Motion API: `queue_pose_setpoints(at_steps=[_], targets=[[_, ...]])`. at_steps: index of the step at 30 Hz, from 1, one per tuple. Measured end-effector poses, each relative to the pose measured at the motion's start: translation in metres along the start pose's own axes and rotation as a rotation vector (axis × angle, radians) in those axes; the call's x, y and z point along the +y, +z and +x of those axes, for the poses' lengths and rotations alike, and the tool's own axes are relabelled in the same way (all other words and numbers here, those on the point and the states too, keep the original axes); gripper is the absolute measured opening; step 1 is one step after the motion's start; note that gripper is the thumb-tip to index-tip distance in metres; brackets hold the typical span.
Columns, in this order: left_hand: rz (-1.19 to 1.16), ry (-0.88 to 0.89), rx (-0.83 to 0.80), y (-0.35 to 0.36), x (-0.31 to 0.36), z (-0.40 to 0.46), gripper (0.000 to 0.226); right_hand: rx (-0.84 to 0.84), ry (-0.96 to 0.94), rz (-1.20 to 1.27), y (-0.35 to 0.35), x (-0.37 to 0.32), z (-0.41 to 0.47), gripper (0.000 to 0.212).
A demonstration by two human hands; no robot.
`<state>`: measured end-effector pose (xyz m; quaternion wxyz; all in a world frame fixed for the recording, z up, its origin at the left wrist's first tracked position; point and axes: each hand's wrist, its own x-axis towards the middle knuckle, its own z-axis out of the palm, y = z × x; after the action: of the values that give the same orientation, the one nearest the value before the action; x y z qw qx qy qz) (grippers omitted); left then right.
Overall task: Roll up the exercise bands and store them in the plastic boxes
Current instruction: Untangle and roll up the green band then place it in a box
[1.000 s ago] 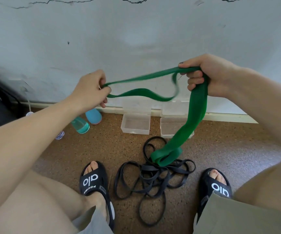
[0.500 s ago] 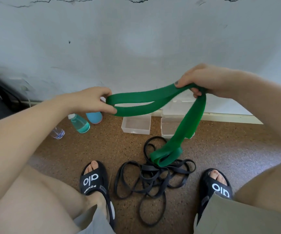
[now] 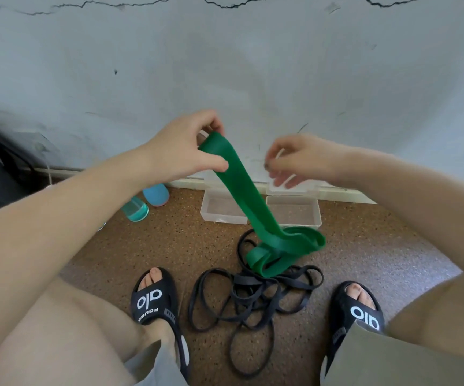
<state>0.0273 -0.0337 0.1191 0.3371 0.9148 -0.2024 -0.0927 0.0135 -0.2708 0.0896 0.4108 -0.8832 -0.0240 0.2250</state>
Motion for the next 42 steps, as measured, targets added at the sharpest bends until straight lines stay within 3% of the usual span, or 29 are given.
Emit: queue_pose_setpoints(at_steps=[2,4,10,20,24,33,38,42], targets=[[0.046,0.034,0.011,0.010,0.005,0.000,0.037,-0.039,0.010,0.404,0.010,-0.017,-0.006,0.022],[0.047,0.066,0.047,0.019,0.007,0.000,0.035,-0.079,0.021,0.510,0.019,-0.026,-0.010,0.036],[-0.042,0.115,0.077,0.026,0.015,-0.003,0.040,0.028,-0.019,0.411,0.030,-0.034,-0.012,0.054],[-0.026,0.161,0.118,0.022,0.015,-0.006,0.044,0.097,-0.155,0.504,0.011,-0.037,-0.015,0.026],[-0.053,0.191,0.134,0.020,0.014,-0.002,0.036,0.076,-0.175,0.554,0.001,-0.038,-0.016,0.031],[0.056,0.190,0.115,0.017,0.011,0.001,0.030,0.075,-0.076,0.554,0.002,-0.035,-0.015,0.032],[0.113,0.174,0.041,0.026,0.005,0.001,0.038,0.057,-0.052,0.681,0.010,-0.036,-0.012,0.017],[0.027,0.168,0.059,0.027,0.002,0.001,0.031,0.028,-0.008,0.766,0.010,-0.036,-0.009,0.020]])
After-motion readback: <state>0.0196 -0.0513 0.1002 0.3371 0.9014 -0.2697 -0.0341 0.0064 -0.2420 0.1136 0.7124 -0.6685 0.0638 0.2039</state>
